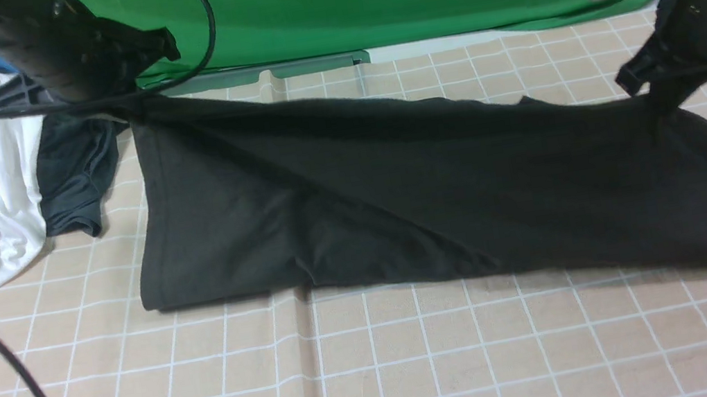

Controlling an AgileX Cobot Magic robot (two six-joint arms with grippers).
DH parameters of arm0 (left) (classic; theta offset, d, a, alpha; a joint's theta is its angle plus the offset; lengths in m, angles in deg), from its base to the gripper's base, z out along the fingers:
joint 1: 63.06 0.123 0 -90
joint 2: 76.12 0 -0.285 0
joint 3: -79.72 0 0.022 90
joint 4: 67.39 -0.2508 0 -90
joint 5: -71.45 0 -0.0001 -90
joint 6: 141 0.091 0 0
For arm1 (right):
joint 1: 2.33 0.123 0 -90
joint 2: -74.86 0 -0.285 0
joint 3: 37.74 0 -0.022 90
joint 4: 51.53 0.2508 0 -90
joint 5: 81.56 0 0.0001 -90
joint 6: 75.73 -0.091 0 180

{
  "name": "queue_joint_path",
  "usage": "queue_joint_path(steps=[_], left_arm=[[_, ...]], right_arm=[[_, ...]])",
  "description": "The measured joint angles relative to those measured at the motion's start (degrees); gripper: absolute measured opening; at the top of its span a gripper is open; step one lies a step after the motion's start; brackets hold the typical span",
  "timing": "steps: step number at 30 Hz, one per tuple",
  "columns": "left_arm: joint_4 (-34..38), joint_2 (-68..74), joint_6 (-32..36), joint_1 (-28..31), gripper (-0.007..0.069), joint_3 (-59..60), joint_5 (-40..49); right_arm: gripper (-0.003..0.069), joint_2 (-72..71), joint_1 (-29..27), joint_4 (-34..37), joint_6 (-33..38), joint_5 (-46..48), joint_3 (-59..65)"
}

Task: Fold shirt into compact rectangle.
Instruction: 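Fold the black garment in half by bringing its near edge over to the far edge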

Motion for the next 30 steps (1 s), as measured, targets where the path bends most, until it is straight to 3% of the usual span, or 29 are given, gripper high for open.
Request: queue_joint_path(steps=[6,13,25,27,30], left_arm=[[1.3,7.33,0.32,1.57,0.0036,-5.38,-0.71],[1.24,11.82,0.41,1.79,0.0036,-5.63,-10.34],[-0.39,13.64,-0.48,1.82,0.0043,-5.89,-19.06],[-0.44,14.22,-0.48,1.82,0.0076,-5.89,-19.6],[-0.62,14.8,-0.48,1.82,0.0169,-5.89,-20.44]], right_arm=[[0.0036,7.61,0.0,0.32,0.27,-1.92,-6.18],[0.0036,13.46,0.0,0.0,0.63,-6.71,-10.05],[0.0041,15.04,-0.12,0.0,0.63,-16.88,-10.55],[0.0067,15.05,-0.05,0.0,0.63,-18.44,-10.55],[0.0161,15.05,-0.01,0.0,0.63,-20.72,-10.55]])
